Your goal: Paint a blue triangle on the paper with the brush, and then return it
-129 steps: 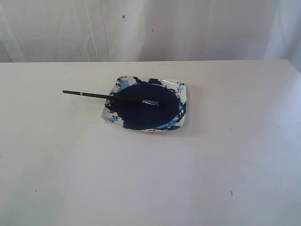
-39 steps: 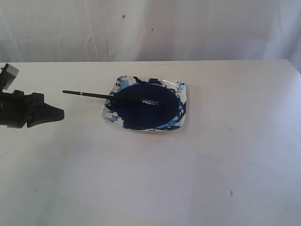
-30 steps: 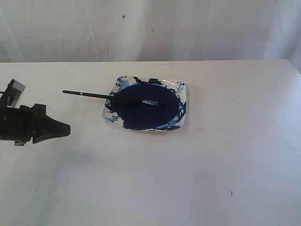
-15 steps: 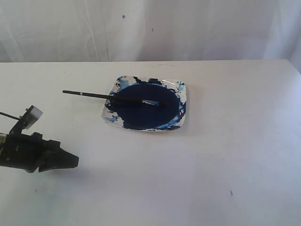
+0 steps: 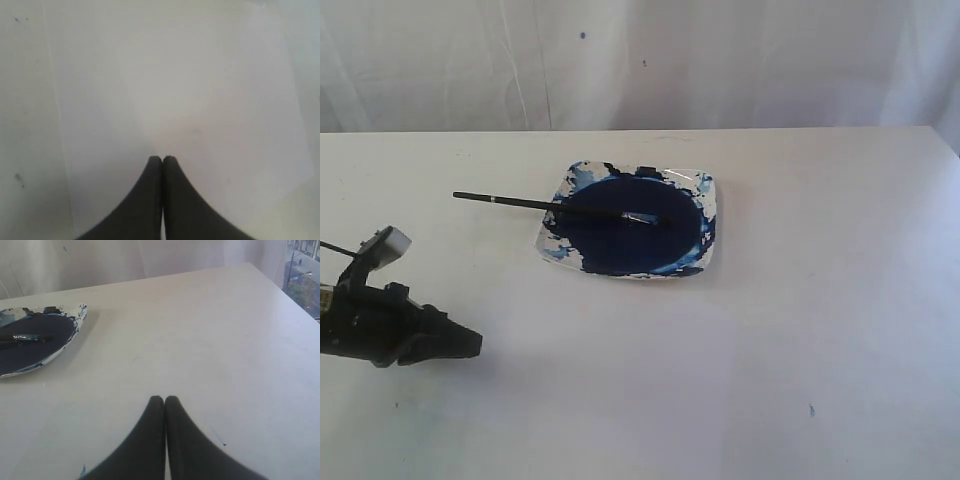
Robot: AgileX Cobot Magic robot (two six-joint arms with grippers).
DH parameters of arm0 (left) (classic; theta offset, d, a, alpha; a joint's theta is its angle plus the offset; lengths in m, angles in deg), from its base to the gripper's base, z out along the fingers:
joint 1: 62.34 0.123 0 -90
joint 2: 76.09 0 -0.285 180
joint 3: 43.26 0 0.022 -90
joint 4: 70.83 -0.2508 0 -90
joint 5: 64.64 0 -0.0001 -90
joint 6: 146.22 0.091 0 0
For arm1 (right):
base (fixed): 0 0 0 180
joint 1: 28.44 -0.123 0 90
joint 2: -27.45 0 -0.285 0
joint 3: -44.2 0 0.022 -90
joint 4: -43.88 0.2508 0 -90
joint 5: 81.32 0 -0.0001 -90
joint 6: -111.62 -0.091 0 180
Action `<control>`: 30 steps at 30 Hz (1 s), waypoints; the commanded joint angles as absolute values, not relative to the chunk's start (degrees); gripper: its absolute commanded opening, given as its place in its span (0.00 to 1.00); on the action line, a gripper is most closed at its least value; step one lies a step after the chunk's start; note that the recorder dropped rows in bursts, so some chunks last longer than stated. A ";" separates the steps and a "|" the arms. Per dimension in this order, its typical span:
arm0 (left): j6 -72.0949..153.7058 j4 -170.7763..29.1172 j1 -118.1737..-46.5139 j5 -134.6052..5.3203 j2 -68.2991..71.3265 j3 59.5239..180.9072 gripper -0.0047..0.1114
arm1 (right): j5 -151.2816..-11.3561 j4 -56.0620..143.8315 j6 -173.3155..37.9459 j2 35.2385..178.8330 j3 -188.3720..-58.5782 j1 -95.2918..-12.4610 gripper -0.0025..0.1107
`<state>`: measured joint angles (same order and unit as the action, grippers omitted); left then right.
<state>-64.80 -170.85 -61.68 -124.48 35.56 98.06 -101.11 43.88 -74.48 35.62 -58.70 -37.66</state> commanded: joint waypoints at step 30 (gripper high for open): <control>-63.81 -170.78 -61.76 -120.38 35.36 96.27 0.04 | -100.95 43.88 -74.54 35.24 -58.58 -37.51 0.02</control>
<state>-64.23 -170.85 -61.68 -120.13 35.56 96.79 -101.11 43.88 -74.48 35.62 -58.70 -37.66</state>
